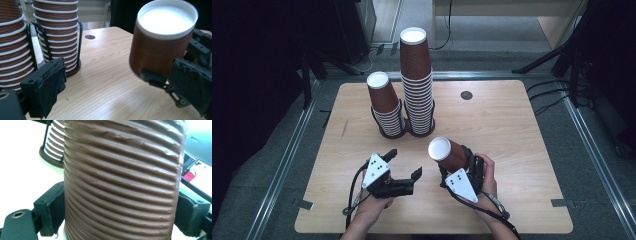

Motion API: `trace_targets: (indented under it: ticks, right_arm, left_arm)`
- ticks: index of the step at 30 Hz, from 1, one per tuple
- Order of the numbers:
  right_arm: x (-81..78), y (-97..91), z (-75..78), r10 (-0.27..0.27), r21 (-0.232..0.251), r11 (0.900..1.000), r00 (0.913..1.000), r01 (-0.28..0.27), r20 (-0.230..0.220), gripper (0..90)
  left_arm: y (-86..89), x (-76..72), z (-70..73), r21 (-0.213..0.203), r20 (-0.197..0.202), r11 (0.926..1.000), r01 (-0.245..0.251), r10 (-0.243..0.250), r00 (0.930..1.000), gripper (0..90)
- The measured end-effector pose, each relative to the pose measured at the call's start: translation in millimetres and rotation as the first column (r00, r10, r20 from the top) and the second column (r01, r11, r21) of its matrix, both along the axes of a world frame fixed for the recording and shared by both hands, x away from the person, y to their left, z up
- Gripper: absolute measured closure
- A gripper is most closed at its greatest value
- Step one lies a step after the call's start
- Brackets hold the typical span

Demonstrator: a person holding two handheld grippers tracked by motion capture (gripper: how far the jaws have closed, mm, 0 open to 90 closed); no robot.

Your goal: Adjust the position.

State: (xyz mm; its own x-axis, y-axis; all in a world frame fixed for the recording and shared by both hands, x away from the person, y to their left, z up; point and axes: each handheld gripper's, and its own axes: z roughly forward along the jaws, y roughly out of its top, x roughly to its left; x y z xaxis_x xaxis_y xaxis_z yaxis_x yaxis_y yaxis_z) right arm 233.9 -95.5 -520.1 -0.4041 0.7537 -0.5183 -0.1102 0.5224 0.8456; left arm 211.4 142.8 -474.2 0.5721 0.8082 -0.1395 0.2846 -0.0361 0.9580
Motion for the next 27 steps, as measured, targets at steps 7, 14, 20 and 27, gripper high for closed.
trace_targets:
  ticks: [7,14,20,27]
  right_arm:
    - [-3.8,9.6,-6.3,0.034,-0.056,0.9979,0.9994,-0.033,0.011,12.7]
    - [-7.6,16.4,-10.8,0.060,-0.119,0.9913,0.9977,-0.056,0.032,12.7]
    - [-11.5,22.3,-13.3,0.089,-0.171,0.9822,0.9944,-0.078,0.057,12.7]
    - [-13.7,25.2,-15.3,0.104,-0.200,0.9758,0.9925,-0.089,0.064,12.6]
  left_arm:
    - [-1.5,0.0,-0.1,-0.007,-0.010,0.9997,0.022,-0.022,0.9997,2.0]
    - [-4.5,-0.3,-0.9,-0.004,-0.019,0.9989,0.048,-0.048,0.9987,2.1]
    - [-8.1,-1.1,-1.0,-0.001,-0.030,0.9959,0.091,-0.091,0.9954,3.3]
    - [-9.5,-1.1,-0.9,-0.016,-0.041,0.9932,0.115,-0.115,0.9925,4.9]
